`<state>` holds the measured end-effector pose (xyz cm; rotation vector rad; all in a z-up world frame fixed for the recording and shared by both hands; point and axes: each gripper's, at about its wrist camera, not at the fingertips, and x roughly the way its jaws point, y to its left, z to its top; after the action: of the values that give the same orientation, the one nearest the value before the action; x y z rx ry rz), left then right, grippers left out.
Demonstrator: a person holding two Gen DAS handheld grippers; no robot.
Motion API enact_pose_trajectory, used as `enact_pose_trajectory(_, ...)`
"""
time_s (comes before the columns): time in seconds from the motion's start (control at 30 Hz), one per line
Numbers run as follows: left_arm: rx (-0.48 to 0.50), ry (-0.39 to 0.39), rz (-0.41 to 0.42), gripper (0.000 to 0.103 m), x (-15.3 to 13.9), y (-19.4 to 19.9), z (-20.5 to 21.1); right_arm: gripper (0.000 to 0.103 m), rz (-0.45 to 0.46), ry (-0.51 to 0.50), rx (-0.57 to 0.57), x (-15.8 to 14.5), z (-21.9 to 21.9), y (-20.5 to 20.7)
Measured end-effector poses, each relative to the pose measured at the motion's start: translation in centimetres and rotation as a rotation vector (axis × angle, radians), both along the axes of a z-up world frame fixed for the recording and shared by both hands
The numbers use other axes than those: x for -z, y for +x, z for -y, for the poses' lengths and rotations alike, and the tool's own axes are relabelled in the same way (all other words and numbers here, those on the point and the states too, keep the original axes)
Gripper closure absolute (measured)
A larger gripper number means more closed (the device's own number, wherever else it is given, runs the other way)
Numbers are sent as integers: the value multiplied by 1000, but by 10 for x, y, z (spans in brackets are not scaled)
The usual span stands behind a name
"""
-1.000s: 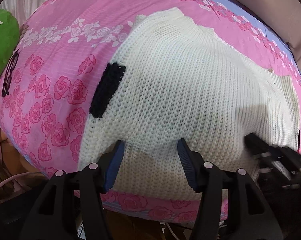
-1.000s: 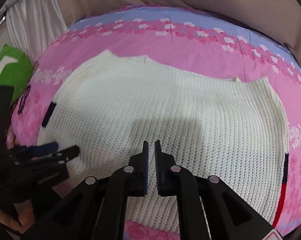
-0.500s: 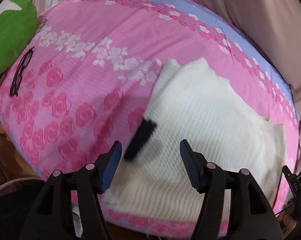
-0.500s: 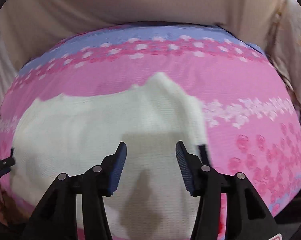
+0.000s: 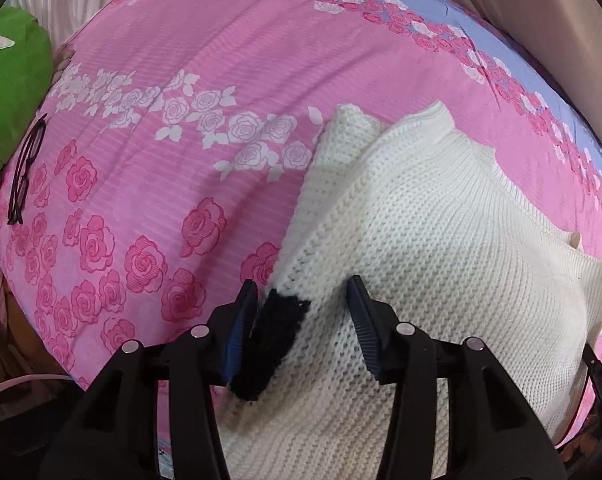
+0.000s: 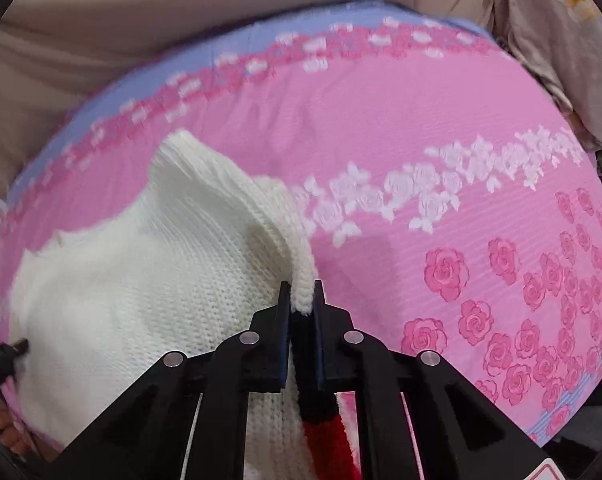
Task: Fold small clothes
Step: 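Lift the hem with both grippers and fold it over toward the collar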
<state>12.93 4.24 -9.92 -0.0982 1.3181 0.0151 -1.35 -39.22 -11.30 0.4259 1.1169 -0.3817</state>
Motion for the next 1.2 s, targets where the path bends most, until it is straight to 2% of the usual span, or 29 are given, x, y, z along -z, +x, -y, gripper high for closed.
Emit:
enact_pose_trajectory(0.03,-11,-20,-6,57,-3,0,-3,90,14,-2,12,-6,0,0)
enact_pose_trajectory(0.07,-29,-47,-6,57,-8,-2,-9,84,29,-1,27,-16,-1,-1)
enact_pose_trajectory(0.17,-68,-82,6,51,-18,-17,-27,81,113,-58,35,-55,-21,-13)
enact_pose_trajectory(0.27,-55,-114,1,42,-19,-40,-42,82,156,-35,-148,-78,-78,-17)
enact_pose_trajectory(0.33,-53,-165,-30,36,-10,-52,-48,86,131,-1,-277,-71,-123,-17)
enact_pose_trajectory(0.4,-80,-225,-72,34,2,-63,-54,94,98,30,-412,-56,-169,-16)
enact_pose_trajectory(0.5,-161,-342,-117,30,19,-79,-65,95,9,-4,-566,-26,-221,-8)
enact_pose_trajectory(0.57,-178,-360,-86,27,19,-82,-65,95,-89,-54,-609,-1,-236,-1)
enact_pose_trajectory(0.6,-173,-346,-87,27,18,-81,-63,95,-83,-64,-617,3,-238,-1)
enact_pose_trajectory(0.67,-160,-324,-83,45,15,-82,-58,96,-79,-90,-625,3,-241,0)
enact_pose_trajectory(0.7,-134,-330,-84,66,14,-79,-54,95,-83,-105,-630,1,-243,0)
enact_pose_trajectory(0.73,-111,-357,-101,80,14,-76,-48,95,-82,-117,-635,2,-245,0)
enact_pose_trajectory(0.8,-107,-383,-86,85,3,-76,-42,95,-71,-136,-646,4,-248,-1)
enact_pose_trajectory(0.93,51,-365,31,89,-50,-79,-4,95,-27,-87,-631,-1,-237,-6)
enact_pose_trajectory(1.0,160,-370,96,89,-82,-82,28,95,47,-20,-567,-18,-217,-17)
enact_pose_trajectory(1.07,288,-387,144,89,-109,-85,70,94,112,-6,-481,-35,-192,-29)
enact_pose_trajectory(1.13,418,-394,163,89,-120,-94,114,92,154,32,-378,-48,-159,-43)
enact_pose_trajectory(1.2,535,-373,140,89,-113,-103,160,91,169,100,-266,-52,-122,-62)
